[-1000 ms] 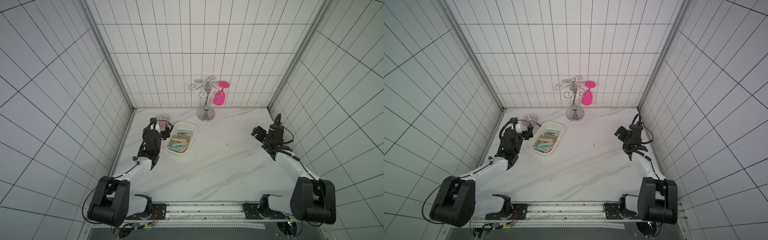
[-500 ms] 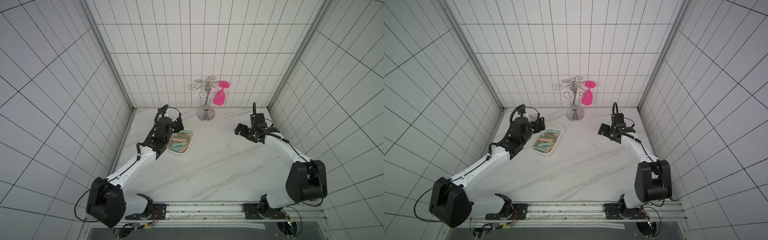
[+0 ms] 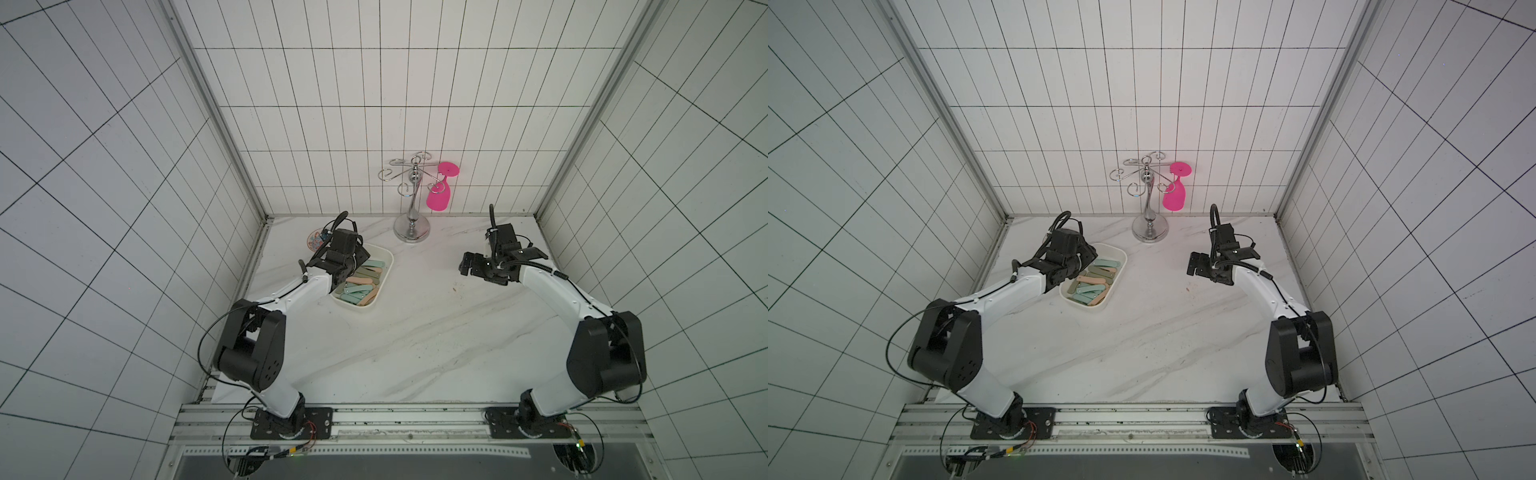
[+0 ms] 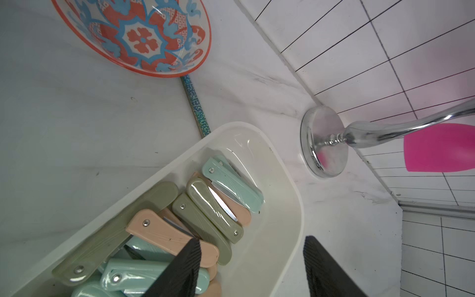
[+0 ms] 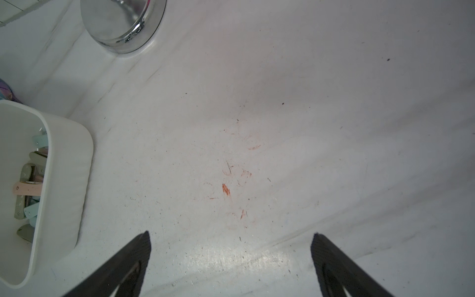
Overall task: Take the fruit knife out of the storage box
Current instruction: Pick up the fruit knife from the storage box.
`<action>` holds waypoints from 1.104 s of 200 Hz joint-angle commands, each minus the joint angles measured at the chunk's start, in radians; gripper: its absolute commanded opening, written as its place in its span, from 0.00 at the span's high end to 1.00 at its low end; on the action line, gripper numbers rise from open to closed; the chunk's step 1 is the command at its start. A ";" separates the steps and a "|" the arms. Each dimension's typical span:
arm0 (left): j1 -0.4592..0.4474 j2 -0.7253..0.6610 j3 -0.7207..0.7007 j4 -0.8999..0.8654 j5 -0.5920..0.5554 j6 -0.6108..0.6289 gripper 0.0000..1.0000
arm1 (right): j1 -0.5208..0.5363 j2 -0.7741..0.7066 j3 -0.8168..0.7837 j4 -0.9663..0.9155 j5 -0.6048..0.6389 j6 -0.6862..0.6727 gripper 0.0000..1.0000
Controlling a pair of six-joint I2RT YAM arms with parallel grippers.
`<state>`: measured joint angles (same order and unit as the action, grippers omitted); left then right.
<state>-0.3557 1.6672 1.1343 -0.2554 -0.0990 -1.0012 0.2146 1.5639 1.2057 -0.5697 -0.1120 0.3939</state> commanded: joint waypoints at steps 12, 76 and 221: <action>0.017 0.089 0.037 -0.023 0.070 -0.162 0.40 | 0.012 0.016 0.047 -0.037 -0.002 -0.019 0.01; 0.004 0.133 0.068 -0.134 0.039 -0.254 0.40 | 0.013 0.055 0.063 -0.041 -0.003 -0.027 0.01; -0.035 0.214 0.138 -0.279 -0.113 -0.267 0.41 | 0.012 0.099 0.076 -0.043 -0.016 -0.030 0.01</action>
<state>-0.3855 1.8664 1.2526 -0.4995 -0.1513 -1.2564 0.2184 1.6485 1.2430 -0.5873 -0.1230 0.3756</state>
